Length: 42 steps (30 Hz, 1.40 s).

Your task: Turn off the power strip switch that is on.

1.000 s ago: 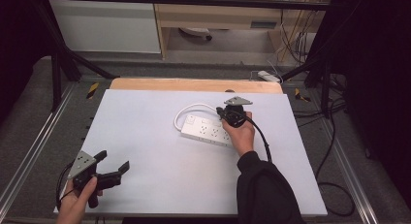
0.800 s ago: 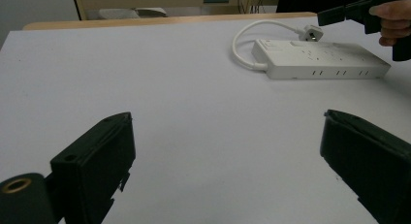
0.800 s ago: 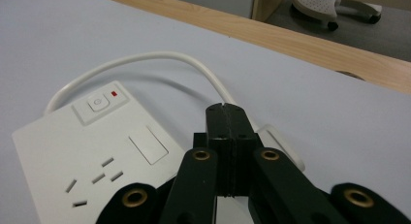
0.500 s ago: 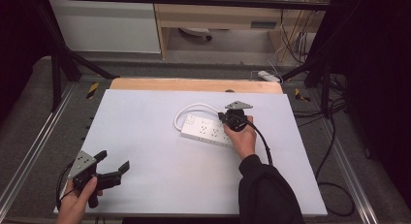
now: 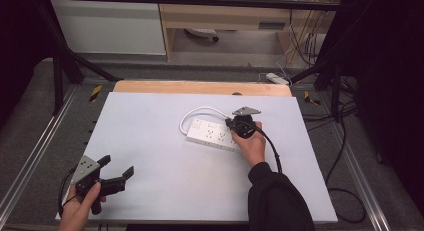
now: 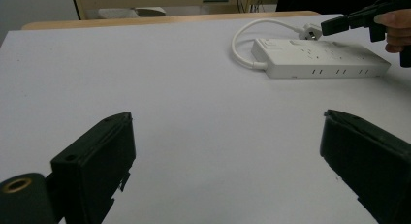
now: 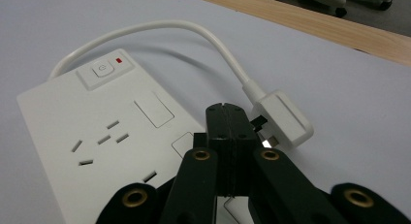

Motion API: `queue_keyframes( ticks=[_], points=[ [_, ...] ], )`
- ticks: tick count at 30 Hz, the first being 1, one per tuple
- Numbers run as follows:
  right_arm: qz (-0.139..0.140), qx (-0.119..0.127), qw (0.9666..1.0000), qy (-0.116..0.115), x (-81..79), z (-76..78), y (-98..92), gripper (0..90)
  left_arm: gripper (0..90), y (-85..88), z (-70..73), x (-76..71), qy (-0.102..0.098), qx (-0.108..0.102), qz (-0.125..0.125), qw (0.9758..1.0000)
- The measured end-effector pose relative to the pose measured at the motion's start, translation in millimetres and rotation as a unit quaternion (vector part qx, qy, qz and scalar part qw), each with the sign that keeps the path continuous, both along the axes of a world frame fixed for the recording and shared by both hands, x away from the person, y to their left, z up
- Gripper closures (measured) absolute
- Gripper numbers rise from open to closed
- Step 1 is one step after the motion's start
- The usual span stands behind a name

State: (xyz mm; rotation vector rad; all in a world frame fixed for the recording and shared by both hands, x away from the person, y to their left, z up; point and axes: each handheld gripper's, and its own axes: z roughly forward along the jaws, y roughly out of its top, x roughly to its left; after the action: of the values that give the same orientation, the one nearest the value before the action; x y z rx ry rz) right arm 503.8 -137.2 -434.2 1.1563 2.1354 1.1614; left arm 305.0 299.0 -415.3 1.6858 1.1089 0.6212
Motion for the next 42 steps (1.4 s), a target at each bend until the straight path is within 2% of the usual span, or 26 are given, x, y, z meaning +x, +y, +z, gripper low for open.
queue_keyframes(
  ticks=[11,42],
  points=[
    [-0.002,0.001,0.9999,0.011,-1.9,-5.2,-0.9,90.0,5.5,-0.3,0.1,-0.1,-0.001,0.001,0.0,1.0],
    [0.002,0.003,1.0,0.004,-7.3,-8.4,1.7,90.0,5.6,-1.1,0.3,-0.8,-0.002,0.006,-0.004,1.0]
  ],
)
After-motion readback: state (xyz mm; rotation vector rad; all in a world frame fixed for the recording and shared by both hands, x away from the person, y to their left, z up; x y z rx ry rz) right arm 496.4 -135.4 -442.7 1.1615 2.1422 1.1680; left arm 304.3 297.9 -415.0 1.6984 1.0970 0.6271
